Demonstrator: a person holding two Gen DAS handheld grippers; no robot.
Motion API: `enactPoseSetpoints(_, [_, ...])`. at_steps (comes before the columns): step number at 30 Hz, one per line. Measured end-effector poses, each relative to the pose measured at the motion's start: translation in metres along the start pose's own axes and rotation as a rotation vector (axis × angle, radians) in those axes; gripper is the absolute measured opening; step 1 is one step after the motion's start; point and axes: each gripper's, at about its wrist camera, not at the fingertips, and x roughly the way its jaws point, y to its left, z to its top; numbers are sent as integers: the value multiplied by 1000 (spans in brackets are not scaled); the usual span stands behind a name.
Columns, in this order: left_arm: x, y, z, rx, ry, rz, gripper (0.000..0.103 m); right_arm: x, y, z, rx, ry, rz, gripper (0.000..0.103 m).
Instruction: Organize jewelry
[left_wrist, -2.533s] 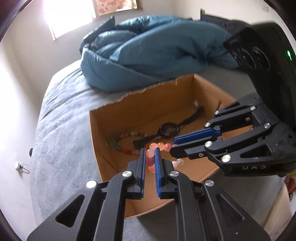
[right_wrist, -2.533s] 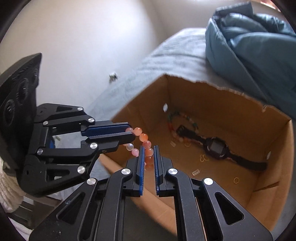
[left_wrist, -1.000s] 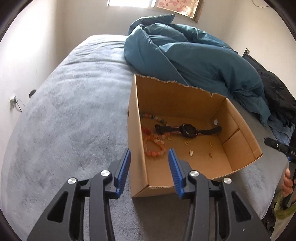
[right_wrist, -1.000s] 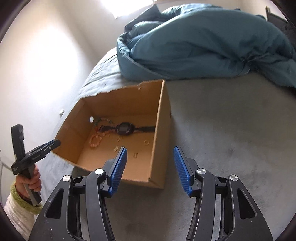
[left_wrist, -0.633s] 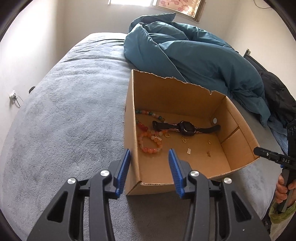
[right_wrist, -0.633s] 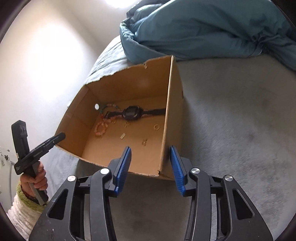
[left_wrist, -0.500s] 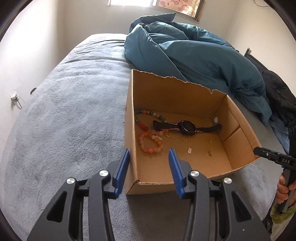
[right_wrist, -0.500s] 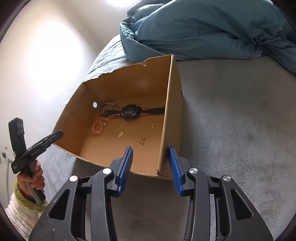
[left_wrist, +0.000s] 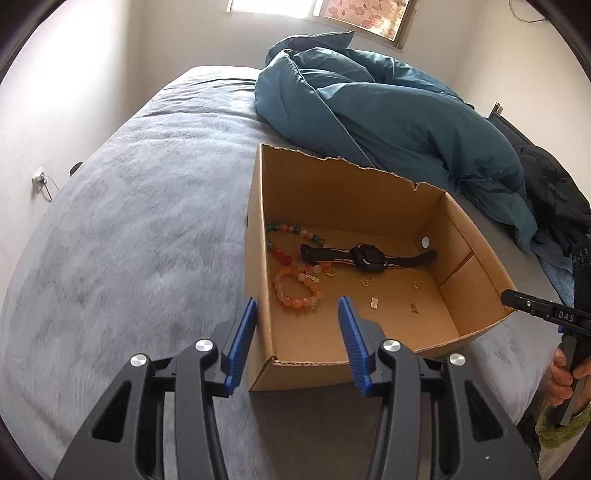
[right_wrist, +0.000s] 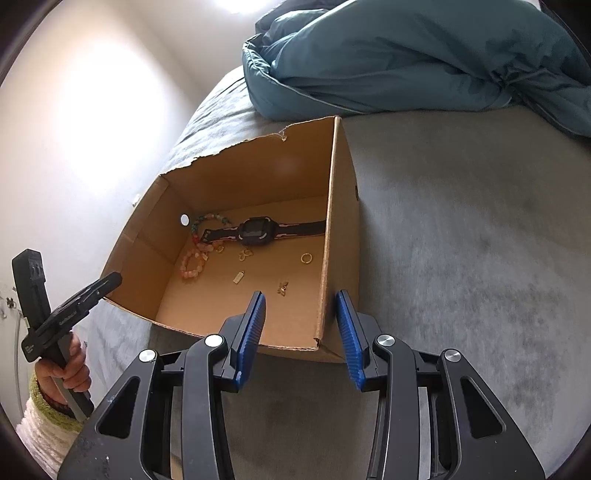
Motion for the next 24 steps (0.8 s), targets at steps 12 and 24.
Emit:
enactPoseSetpoints(12, [-40,-6,-45,-29,-21,-10,43,-22,7,-34,-11,0,3,39])
enactPoseSetpoints(24, [-46,-6,-53,-39,-54,-11,43,-24,11,-46,-8,2,-28,39])
